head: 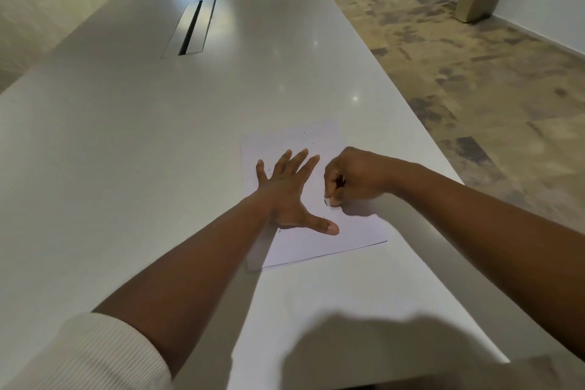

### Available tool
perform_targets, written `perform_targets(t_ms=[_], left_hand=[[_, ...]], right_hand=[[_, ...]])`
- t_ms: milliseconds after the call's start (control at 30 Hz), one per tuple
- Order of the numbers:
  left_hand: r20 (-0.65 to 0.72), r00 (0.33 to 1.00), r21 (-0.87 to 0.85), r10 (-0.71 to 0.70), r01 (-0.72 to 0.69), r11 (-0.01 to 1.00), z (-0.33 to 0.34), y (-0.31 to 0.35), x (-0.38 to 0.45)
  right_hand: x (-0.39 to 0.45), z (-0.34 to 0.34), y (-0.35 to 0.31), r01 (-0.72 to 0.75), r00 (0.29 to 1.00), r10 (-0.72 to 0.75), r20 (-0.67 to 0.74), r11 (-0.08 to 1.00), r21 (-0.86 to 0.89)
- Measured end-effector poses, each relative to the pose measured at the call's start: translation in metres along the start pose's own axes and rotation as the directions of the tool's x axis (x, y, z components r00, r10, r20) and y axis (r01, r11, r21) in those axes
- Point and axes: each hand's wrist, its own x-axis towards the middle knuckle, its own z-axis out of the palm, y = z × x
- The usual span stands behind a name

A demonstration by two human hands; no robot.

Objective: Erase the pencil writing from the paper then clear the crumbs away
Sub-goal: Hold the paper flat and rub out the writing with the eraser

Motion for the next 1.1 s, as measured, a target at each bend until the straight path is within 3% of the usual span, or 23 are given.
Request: perform_targets(t_ms=[100, 367, 467, 633, 767, 867, 967, 1100], left_hand=[[-0.008, 1.0, -0.008, 0.001, -0.001, 1.0, 0.0, 0.0, -0.001], [0.002, 1.0, 0.01, 0.004, -0.004, 1.0, 0.0, 0.0, 0.0], [0.006, 1.0, 0.011, 0.003, -0.003, 1.0, 0.0, 0.0, 0.0], [0.011, 1.0, 0.012, -0.003, 0.002, 1.0, -0.001, 0.0, 0.001], [0.006, 1.0, 0.013, 0.002, -0.002, 1.0, 0.0, 0.0, 0.001], [0.012, 1.0, 0.019, -0.001, 0.001, 1.0, 0.0, -0.001, 0.002], [0.02, 1.0, 0.02, -0.001, 0.001, 1.0, 0.0, -0.001, 0.002], [0.042, 0.999, 0.026, -0.014, 0.013, 1.0, -0.002, 0.001, 0.002]], right_hand=[[-0.006, 0.003, 0.0, -0.013, 0.999, 0.013, 0.03, 1.0, 0.009], [0.023, 0.004, -0.001, -0.047, 0.943, 0.016, -0.331, 0.995, -0.085], [0.02, 0.002, 0.001, -0.013, 0.958, -0.007, -0.288, 0.998, -0.067], [0.0, -0.001, -0.001, 0.006, 1.0, -0.007, -0.018, 1.0, -0.022], [-0.01, 0.004, -0.001, 0.02, 1.0, -0.021, 0.014, 1.0, 0.005], [-0.007, 0.004, -0.001, 0.007, 0.998, -0.006, -0.054, 1.0, 0.015], [0.005, 0.004, -0.001, -0.015, 0.978, 0.016, -0.209, 1.0, 0.007], [0.021, 0.004, -0.002, -0.045, 0.936, 0.008, -0.351, 0.994, -0.095]])
